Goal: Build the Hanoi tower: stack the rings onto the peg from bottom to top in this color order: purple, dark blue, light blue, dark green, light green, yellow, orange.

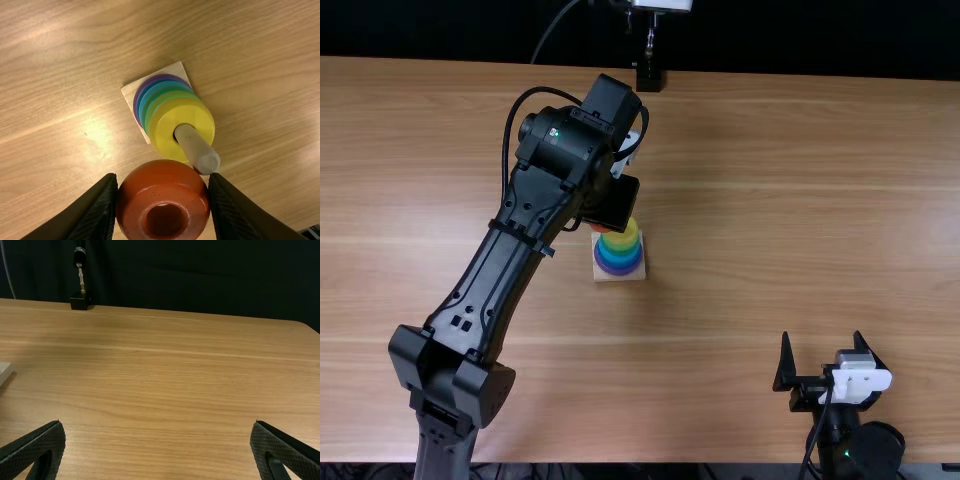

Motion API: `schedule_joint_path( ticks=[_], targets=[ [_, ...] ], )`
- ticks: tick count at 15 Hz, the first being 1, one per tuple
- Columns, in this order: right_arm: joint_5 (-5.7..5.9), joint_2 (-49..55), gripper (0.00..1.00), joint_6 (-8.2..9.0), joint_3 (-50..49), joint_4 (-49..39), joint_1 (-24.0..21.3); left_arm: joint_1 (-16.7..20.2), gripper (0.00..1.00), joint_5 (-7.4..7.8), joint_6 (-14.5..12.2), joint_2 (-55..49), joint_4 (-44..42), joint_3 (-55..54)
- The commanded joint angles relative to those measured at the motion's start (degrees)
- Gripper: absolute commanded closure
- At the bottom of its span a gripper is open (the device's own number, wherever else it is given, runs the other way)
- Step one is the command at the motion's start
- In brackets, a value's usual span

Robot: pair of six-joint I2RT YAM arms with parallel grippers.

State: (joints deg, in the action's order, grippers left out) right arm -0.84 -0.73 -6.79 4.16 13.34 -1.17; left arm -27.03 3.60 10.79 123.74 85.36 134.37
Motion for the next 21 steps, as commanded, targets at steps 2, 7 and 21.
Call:
schedule_joint_path(
  ticks=[2,7,21],
  targets=[
    [-0.32,0.7,0.00,-0.07,-3.2,3.9,-0.3,-0.3,1.00,0.41,0.6,0.8,-0.1,2.4],
    [-0.32,0.7,0.00,-0.07,-3.2,3.9,-0.3,-0.1,1.00,0.41,0.6,0.8,-0.4,5.3],
    [-0.32,0.7,0.00,-0.07,-3.2,3.9,-0.3,-1.5,1.00,0.41,2.5,2.6,-0.6,7.2]
  ],
)
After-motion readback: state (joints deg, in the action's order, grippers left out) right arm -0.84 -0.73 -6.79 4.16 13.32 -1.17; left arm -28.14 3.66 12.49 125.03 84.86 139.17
